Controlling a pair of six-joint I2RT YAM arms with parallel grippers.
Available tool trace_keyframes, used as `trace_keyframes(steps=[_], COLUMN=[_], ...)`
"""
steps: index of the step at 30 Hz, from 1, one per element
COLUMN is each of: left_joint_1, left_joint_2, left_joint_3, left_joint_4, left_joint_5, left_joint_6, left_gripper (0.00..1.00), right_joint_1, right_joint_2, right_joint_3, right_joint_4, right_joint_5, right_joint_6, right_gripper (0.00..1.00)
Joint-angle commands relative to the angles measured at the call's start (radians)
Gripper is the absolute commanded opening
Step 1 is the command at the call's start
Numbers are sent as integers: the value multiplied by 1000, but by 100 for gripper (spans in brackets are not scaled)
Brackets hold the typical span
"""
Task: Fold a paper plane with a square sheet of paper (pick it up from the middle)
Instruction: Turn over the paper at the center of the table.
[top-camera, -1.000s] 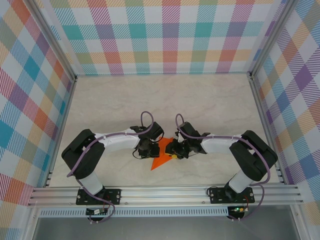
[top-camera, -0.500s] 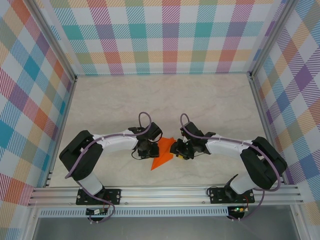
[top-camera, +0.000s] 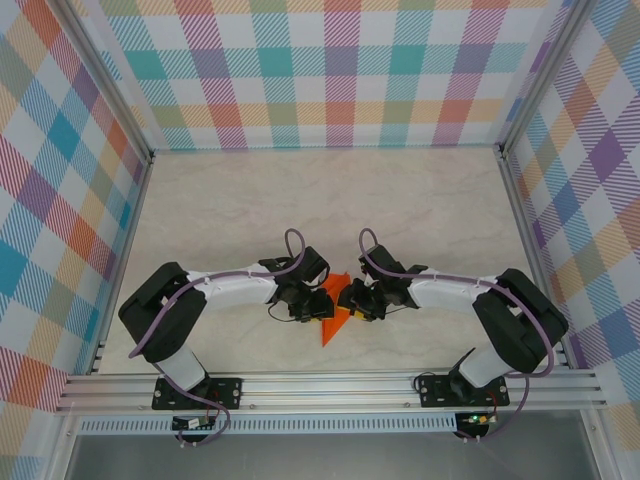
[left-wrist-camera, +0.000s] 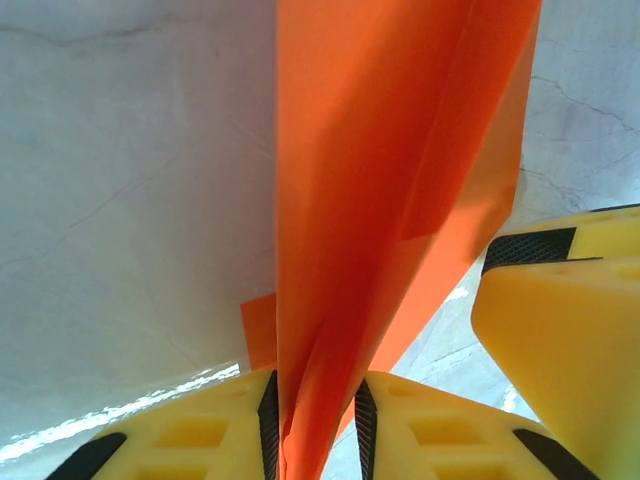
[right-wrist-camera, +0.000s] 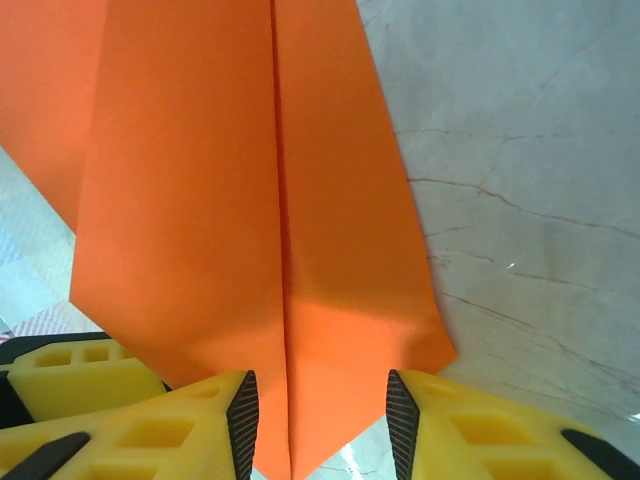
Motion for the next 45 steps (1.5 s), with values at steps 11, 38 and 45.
trace_keyframes(steps=[11, 38, 45], left_joint_1=[-2, 89, 135], left_joint_2=[-25, -248, -294], left_joint_3=[-50, -126, -182], left_joint_4=[112, 303, 472], left_joint_5=[42, 95, 152], left_joint_6=[-14, -154, -278], left_gripper=[28, 8, 9], right_joint_1=[-7, -69, -99], right_joint_2=[10, -273, -327], right_joint_3=[-11, -93, -138], right_joint_4=[16, 81, 230], right_joint_5=[-13, -62, -121], right_joint_6=[11, 68, 168], right_gripper=[41, 69, 82])
